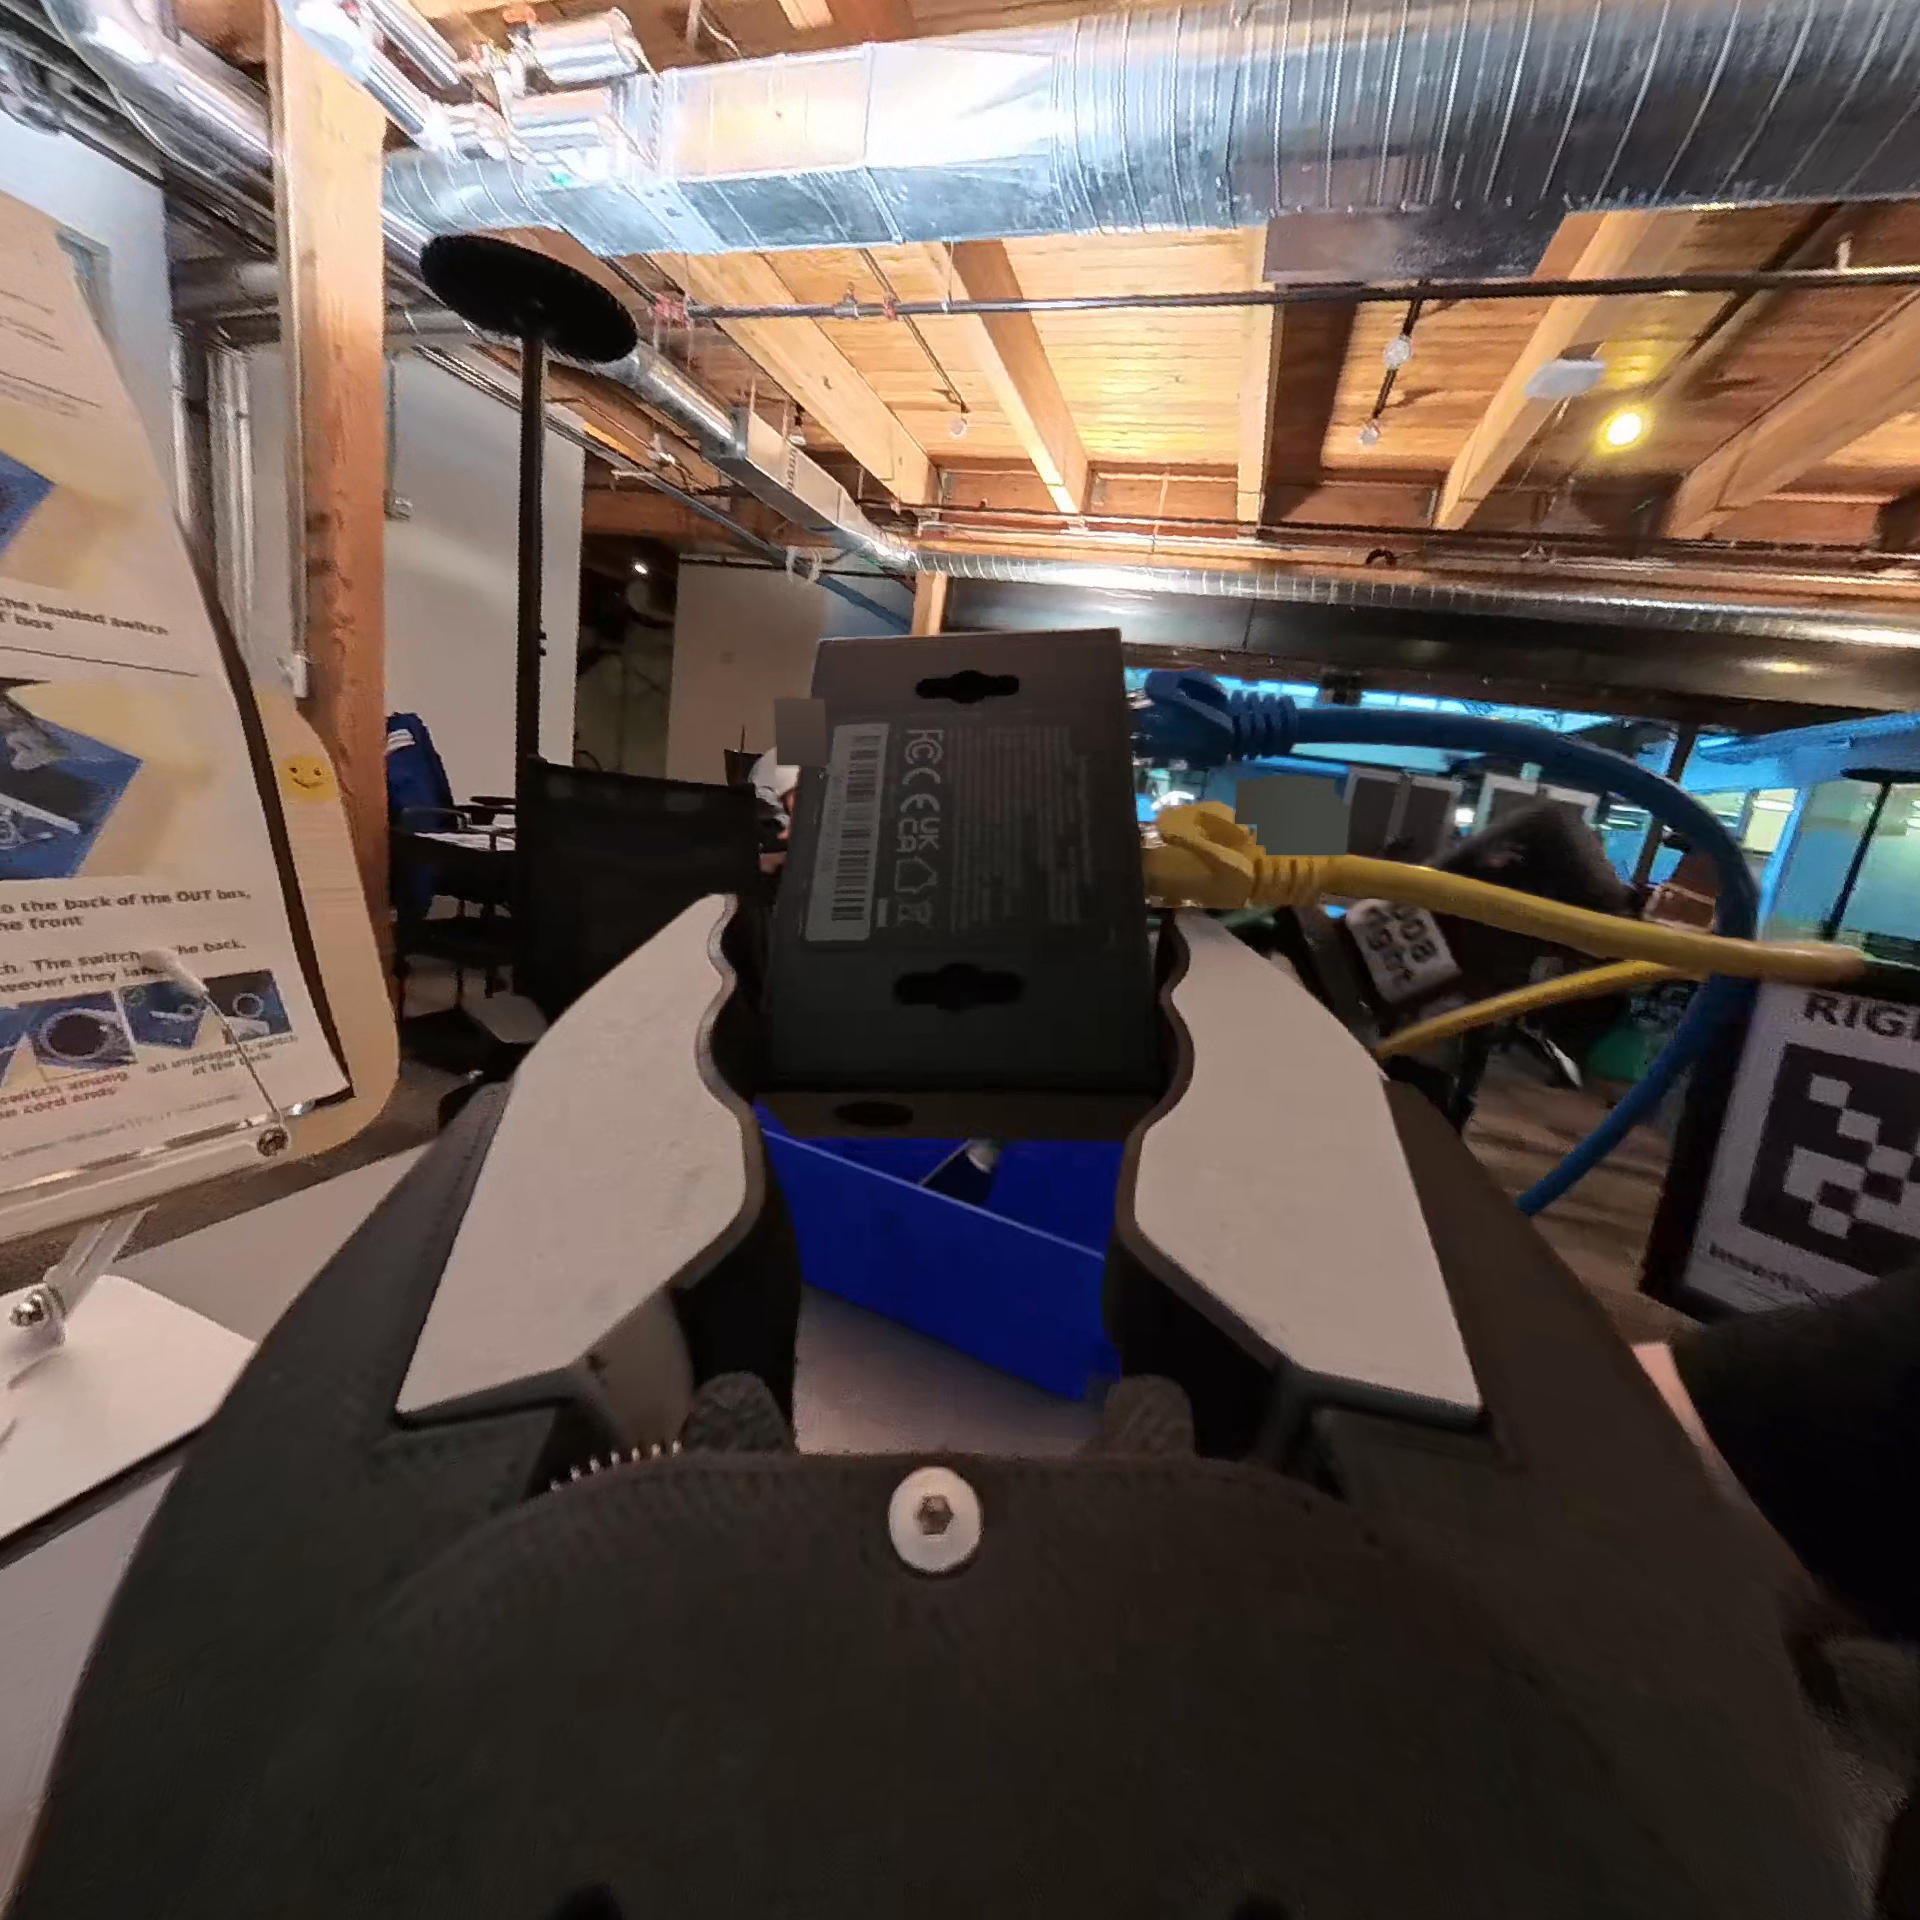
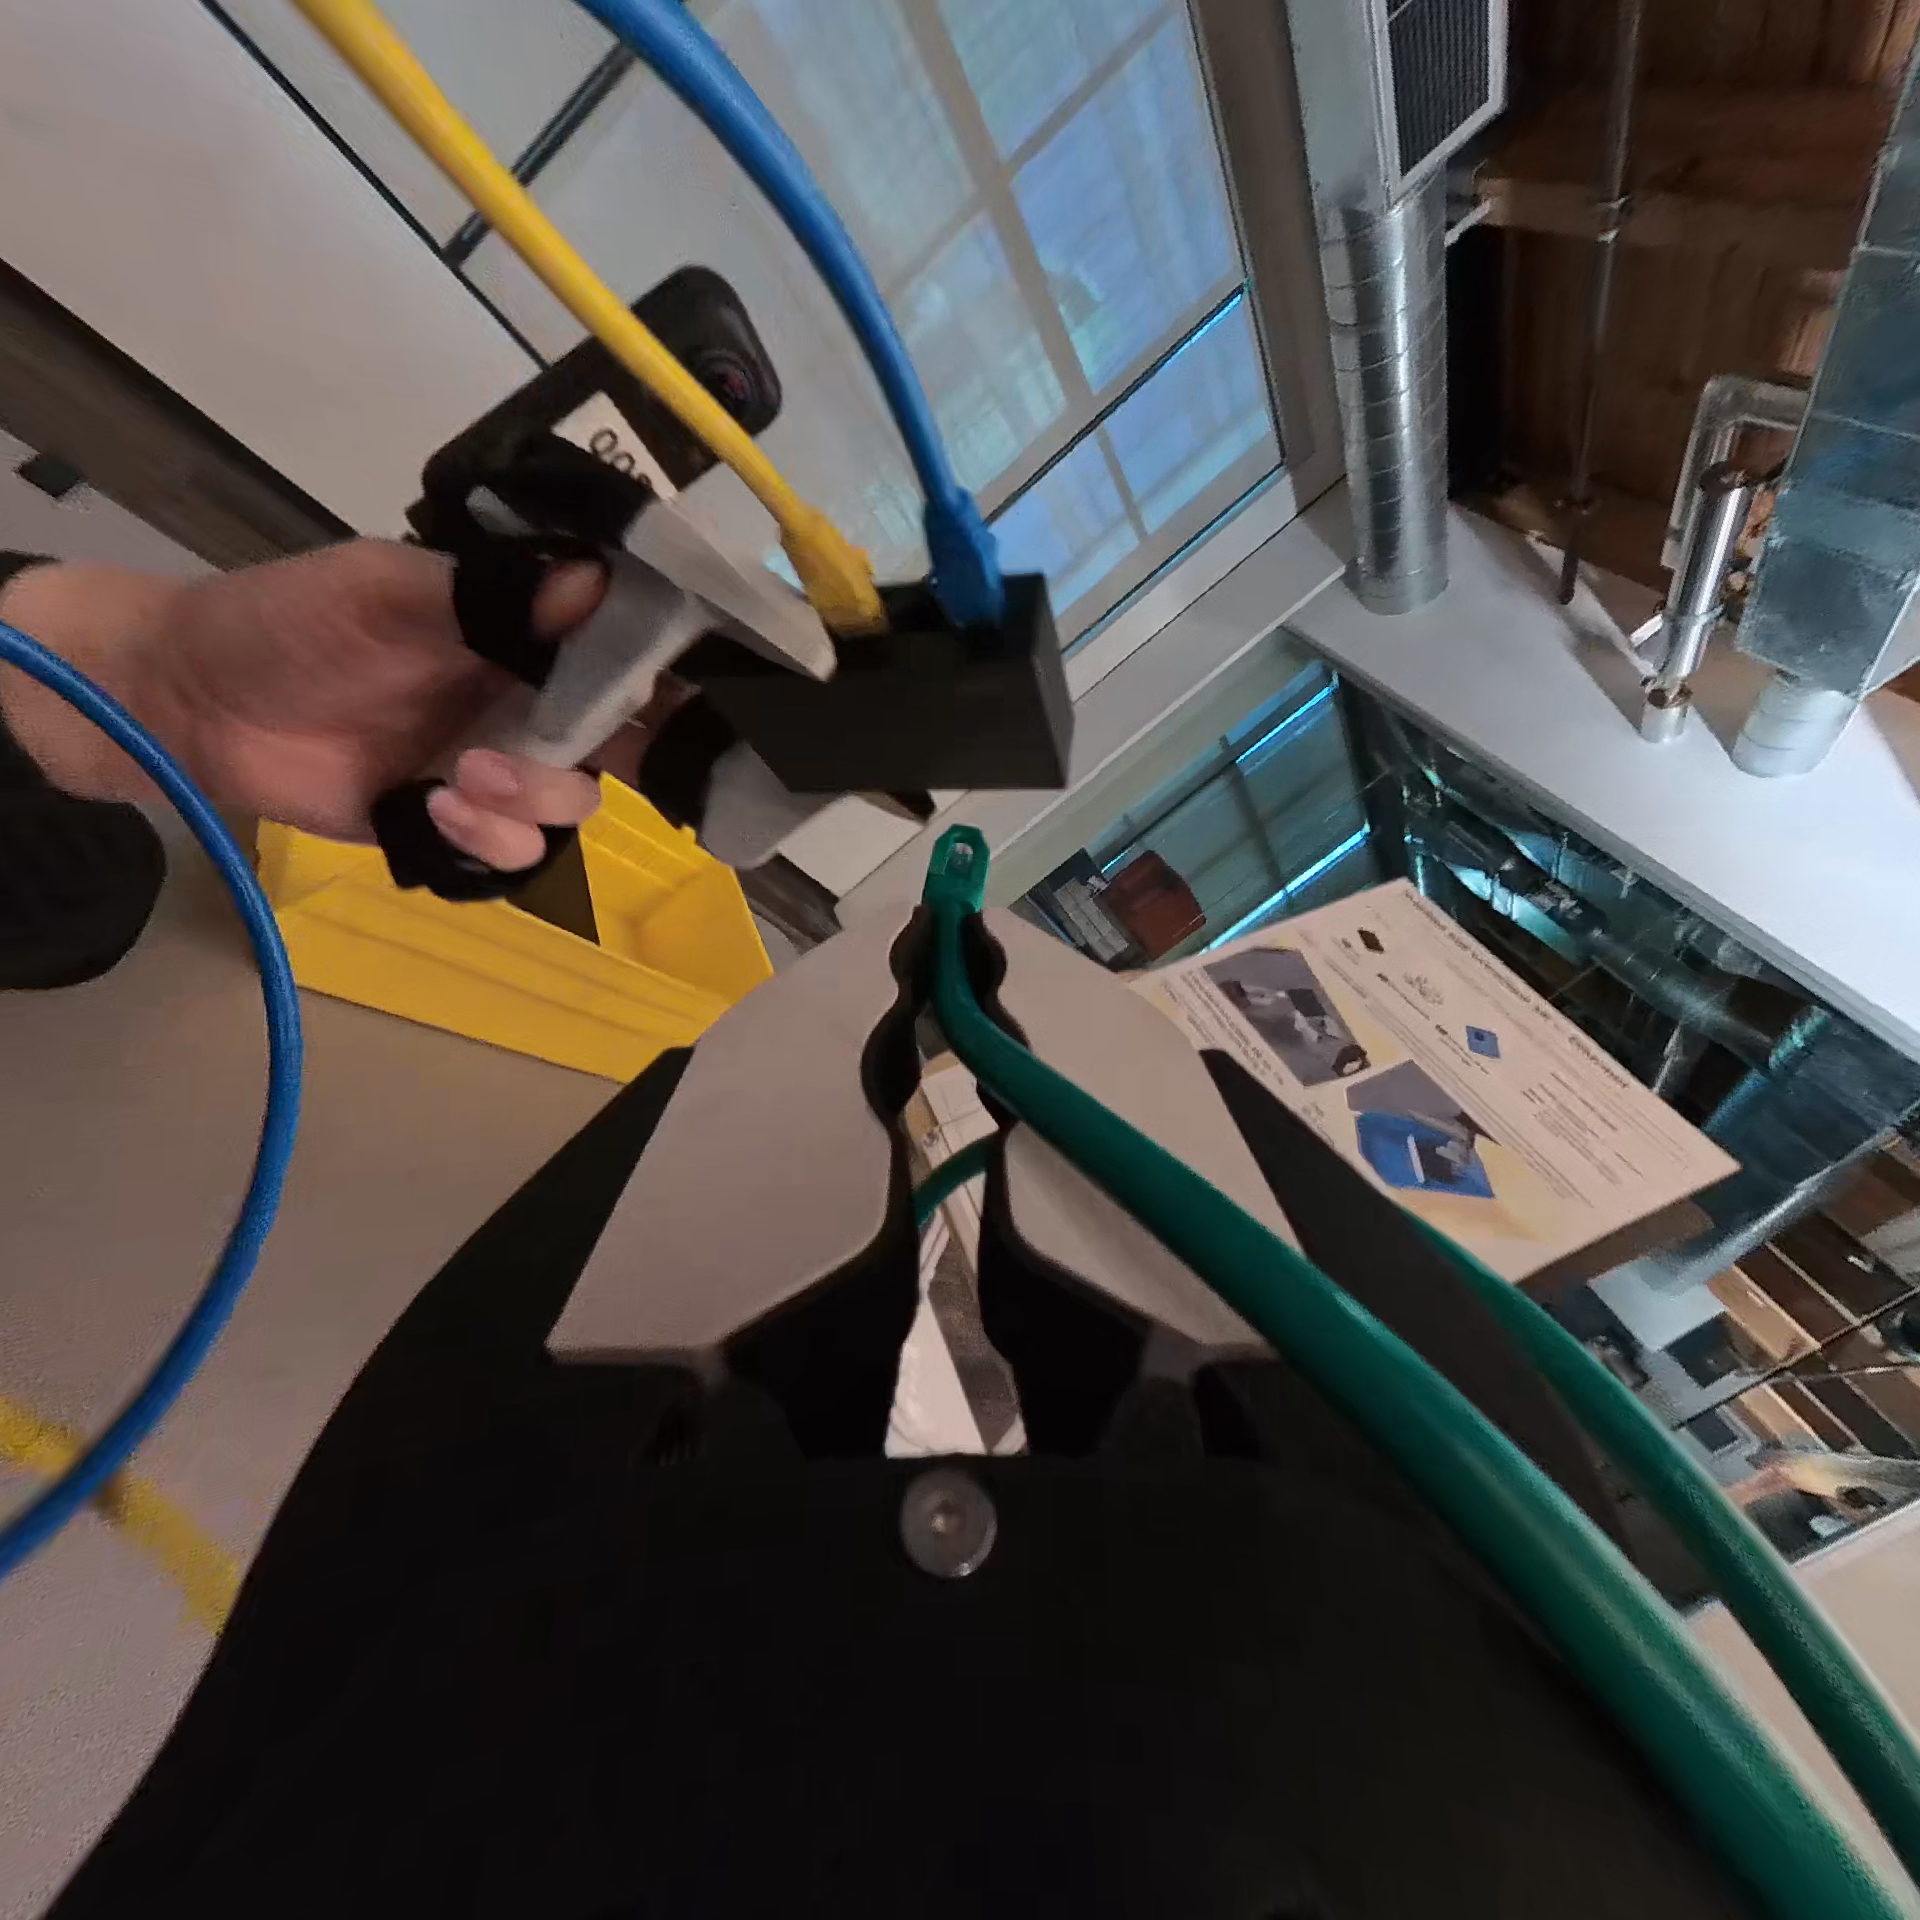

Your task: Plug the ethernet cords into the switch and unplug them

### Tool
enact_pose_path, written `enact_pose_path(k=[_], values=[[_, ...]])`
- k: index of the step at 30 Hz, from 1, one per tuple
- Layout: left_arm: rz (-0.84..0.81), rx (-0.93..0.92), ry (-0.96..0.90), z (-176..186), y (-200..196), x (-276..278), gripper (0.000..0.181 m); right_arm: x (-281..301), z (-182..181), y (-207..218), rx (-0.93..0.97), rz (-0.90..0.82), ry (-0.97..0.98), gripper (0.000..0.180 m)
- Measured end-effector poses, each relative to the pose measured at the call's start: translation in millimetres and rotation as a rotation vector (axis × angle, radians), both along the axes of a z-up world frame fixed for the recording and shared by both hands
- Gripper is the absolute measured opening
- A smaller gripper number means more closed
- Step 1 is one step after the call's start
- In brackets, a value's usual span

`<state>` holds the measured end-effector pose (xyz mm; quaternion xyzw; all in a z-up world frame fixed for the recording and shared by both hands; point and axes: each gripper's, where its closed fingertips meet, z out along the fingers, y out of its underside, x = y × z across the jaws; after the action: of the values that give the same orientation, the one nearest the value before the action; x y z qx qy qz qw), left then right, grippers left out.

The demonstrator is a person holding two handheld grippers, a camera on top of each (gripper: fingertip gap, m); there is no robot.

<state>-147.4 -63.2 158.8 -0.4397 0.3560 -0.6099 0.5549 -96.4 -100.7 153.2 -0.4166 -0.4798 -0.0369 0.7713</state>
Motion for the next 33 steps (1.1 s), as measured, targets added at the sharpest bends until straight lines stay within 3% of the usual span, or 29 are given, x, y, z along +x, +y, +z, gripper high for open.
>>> enact_pose_path(k=[5,10,33], values=[[0.085,-0.009,-0.070,10,8,-4,0.072,-11,16,-17,0.043,0.025,0.063,0.006],[0.187,0.025,0.010,-3,14,3,0.072,-21,19,-24,0.062,0.012,0.037,0.006],[0.345,0.076,0.087,-16,19,12,0.072,-25,9,-6,0.107,-0.197,-0.088,0.006]])
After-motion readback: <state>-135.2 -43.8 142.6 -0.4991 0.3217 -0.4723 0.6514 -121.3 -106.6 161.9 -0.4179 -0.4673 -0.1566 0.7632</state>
